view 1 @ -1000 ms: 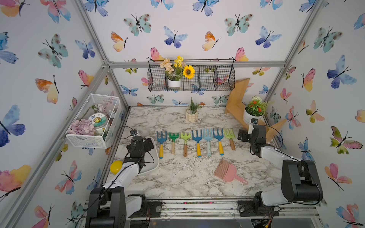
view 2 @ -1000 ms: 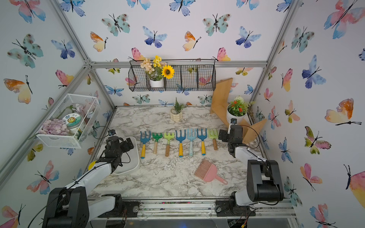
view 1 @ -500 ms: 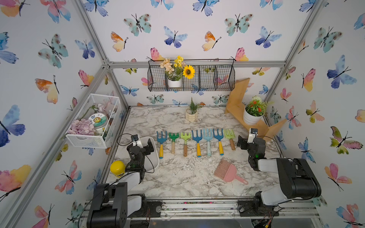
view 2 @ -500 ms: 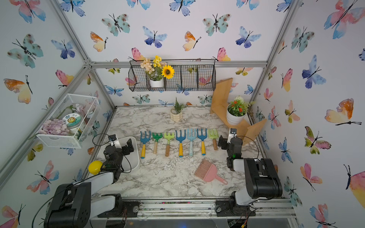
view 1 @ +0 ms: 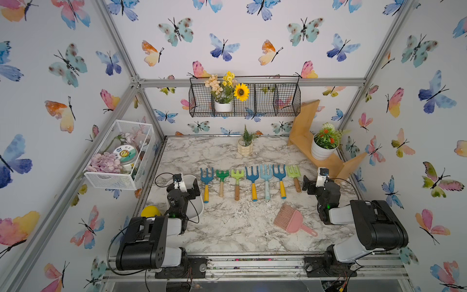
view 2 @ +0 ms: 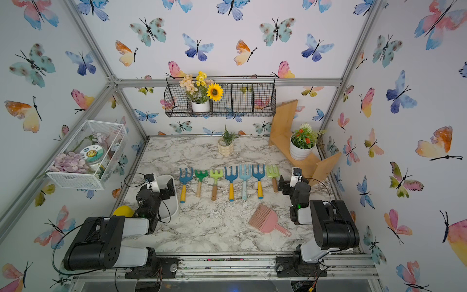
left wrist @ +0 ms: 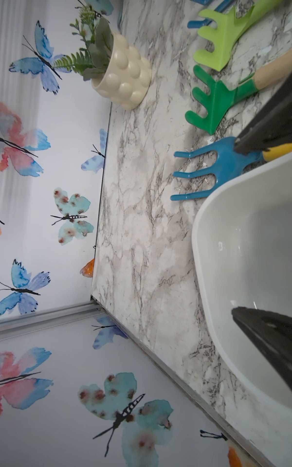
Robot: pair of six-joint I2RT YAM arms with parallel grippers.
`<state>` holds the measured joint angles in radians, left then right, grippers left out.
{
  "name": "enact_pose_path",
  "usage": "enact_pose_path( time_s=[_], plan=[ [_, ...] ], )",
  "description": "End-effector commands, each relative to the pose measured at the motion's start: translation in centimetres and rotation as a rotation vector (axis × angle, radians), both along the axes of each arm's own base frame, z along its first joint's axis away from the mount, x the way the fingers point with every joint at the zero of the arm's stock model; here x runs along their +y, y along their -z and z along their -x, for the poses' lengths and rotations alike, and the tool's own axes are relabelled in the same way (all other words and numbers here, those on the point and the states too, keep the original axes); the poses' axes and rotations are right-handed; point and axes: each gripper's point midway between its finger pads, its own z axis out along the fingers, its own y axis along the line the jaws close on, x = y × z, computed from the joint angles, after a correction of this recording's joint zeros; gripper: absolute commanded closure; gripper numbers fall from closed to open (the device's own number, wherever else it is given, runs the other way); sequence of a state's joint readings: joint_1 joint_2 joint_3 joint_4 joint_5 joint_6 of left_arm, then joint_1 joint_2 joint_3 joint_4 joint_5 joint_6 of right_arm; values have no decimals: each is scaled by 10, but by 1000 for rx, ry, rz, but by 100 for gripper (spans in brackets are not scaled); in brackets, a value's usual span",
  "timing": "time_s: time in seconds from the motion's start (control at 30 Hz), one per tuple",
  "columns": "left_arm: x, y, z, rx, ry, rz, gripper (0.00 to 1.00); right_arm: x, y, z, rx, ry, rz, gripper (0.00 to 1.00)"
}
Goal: Take the hand rake out of the storage box
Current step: Reset both arms
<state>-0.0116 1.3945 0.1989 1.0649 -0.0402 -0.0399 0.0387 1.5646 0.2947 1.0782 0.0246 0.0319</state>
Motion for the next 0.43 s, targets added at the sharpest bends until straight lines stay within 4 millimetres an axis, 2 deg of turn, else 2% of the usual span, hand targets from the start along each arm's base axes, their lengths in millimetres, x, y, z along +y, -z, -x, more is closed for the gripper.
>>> enact_pose_path(
  time_s=[0.0, 0.4],
  plan=[
    [-3, -1, -3, -4, 10, -27, 1, 3, -6, -1, -29, -21, 5, 2],
    [-4, -1, -3, -2, 12, -29, 1, 3, -7, -1, -33, -24, 6, 2]
  ],
)
